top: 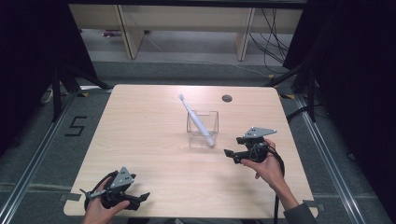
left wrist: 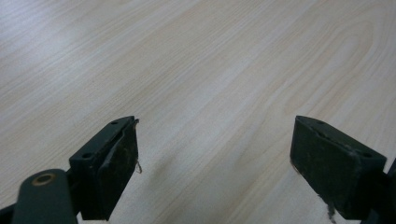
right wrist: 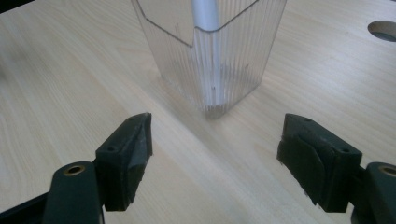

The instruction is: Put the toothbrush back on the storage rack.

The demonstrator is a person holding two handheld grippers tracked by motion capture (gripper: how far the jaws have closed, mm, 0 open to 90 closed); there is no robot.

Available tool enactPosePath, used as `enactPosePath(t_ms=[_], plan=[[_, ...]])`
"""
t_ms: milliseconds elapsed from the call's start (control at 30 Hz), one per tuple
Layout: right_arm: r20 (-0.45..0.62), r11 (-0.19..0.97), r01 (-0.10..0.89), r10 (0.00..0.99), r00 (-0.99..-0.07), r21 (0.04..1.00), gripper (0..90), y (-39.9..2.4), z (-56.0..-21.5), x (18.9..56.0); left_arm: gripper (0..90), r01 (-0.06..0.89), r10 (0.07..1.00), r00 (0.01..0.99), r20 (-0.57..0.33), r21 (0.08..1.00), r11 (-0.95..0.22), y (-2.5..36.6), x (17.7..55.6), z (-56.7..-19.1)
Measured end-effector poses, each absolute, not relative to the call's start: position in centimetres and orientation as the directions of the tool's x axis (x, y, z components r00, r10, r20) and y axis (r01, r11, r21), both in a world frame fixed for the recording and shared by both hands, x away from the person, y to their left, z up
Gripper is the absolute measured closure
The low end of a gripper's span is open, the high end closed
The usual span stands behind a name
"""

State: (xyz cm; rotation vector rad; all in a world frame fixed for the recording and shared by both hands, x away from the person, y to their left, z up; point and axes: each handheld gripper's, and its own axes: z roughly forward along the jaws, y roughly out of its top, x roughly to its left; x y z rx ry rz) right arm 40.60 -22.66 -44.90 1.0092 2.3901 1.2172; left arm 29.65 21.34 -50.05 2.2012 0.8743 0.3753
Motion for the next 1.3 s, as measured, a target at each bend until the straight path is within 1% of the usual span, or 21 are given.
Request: enactPosePath(t_ms=[67,200,267,300,333,367,400,467,500,533,667,733,767,833,1000,1100,1133,1200,1233,1267,1300], plan=[[0.105,0.383,0.494,0.698,-0.708,0.780,26.3,-22.6,-45.2,40.2,15.0,0.474,0.685,0.729,-0.001,0.722,-0.504,21.3,29.6,-50.1],[0.085,0.401,0.486,0.697,-0.712,0.777,26.4,-22.9,-45.6,39.8,14.9,0.475,0.687,0.727,0.002,0.721,-0.505,21.3,29.6,-50.1],[0.112,0.391,0.510,0.700,-0.705,0.766,26.3,-22.9,-45.9,39.5,15.0,0.473,0.683,0.730,0.001,0.721,-0.507,21.3,29.6,-50.1],[0.076,0.409,0.481,0.695,-0.715,0.775,26.3,-23.0,-46.0,39.5,15.0,0.474,0.687,0.727,0.004,0.721,-0.506,21.3,29.6,-50.1],[0.113,0.387,0.506,0.699,-0.706,0.771,26.3,-22.9,-46.1,39.3,14.9,0.476,0.688,0.726,0.004,0.720,-0.506,21.3,29.6,-50.1],[0.082,0.408,0.479,0.690,-0.719,0.777,26.3,-23.1,-46.3,39.2,14.9,0.474,0.688,0.726,0.005,0.720,-0.506,21.3,29.6,-50.1],[0.123,0.389,0.513,0.694,-0.709,0.765,26.3,-23.0,-46.4,38.9,14.9,0.474,0.687,0.726,0.004,0.721,-0.506,21.4,29.6,-50.1],[0.124,0.392,0.515,0.692,-0.711,0.763,26.3,-23.0,-46.4,38.8,14.9,0.475,0.688,0.726,0.003,0.721,-0.505,21.4,29.6,-50.1],[0.132,0.386,0.524,0.698,-0.704,0.759,25.8,-23.0,-46.6,38.5,14.9,0.464,0.671,0.741,0.029,0.700,-0.543,21.6,29.7,-50.0],[0.103,0.401,0.498,0.691,-0.715,0.769,25.1,-23.1,-46.7,38.6,14.9,0.464,0.671,0.741,0.029,0.700,-0.543,21.6,29.7,-50.0],[0.147,0.376,0.535,0.700,-0.699,0.757,23.4,-23.2,-46.9,37.8,15.0,0.468,0.678,0.734,0.022,0.708,-0.529,21.5,29.7,-50.0],[0.146,0.375,0.528,0.694,-0.705,0.762,22.8,-23.2,-47.0,37.7,15.0,0.469,0.679,0.733,0.021,0.708,-0.528,21.5,29.7,-50.0],[0.106,0.392,0.494,0.691,-0.715,0.776,21.9,-23.6,-47.1,37.6,14.9,0.470,0.680,0.733,0.021,0.707,-0.529,21.5,29.7,-50.0],[0.137,0.379,0.534,0.706,-0.695,0.755,20.0,-23.7,-47.2,37.2,14.9,0.470,0.681,0.732,0.019,0.709,-0.526,21.5,29.7,-50.1],[0.131,0.381,0.533,0.709,-0.693,0.755,20.2,-24.0,-47.5,36.6,14.9,0.470,0.679,0.734,0.018,0.708,-0.526,21.4,29.7,-50.0],[0.086,0.412,0.491,0.692,-0.716,0.768,20.3,-24.2,-47.7,36.3,14.9,0.468,0.678,0.735,0.023,0.706,-0.531,21.5,29.7,-50.0],[0.111,0.395,0.520,0.706,-0.699,0.758,20.3,-24.1,-47.6,35.9,14.9,0.468,0.678,0.735,0.023,0.706,-0.531,21.5,29.7,-50.0],[0.096,0.408,0.500,0.694,-0.713,0.764,20.3,-24.2,-47.7,36.0,14.9,0.468,0.678,0.735,0.022,0.707,-0.530,21.5,29.7,-50.0],[0.123,0.388,0.532,0.710,-0.693,0.753,20.3,-24.1,-47.6,35.5,14.9,0.469,0.679,0.734,0.021,0.708,-0.529,21.5,29.7,-50.0],[0.123,0.388,0.532,0.710,-0.693,0.753,20.3,-24.1,-47.6,35.5,14.9,0.469,0.679,0.734,0.021,0.708,-0.529,21.5,29.7,-50.0],[0.101,0.414,0.506,0.691,-0.715,0.756,20.3,-24.3,-47.7,35.5,14.9,0.469,0.679,0.734,0.022,0.707,-0.530,21.5,29.7,-50.0]])
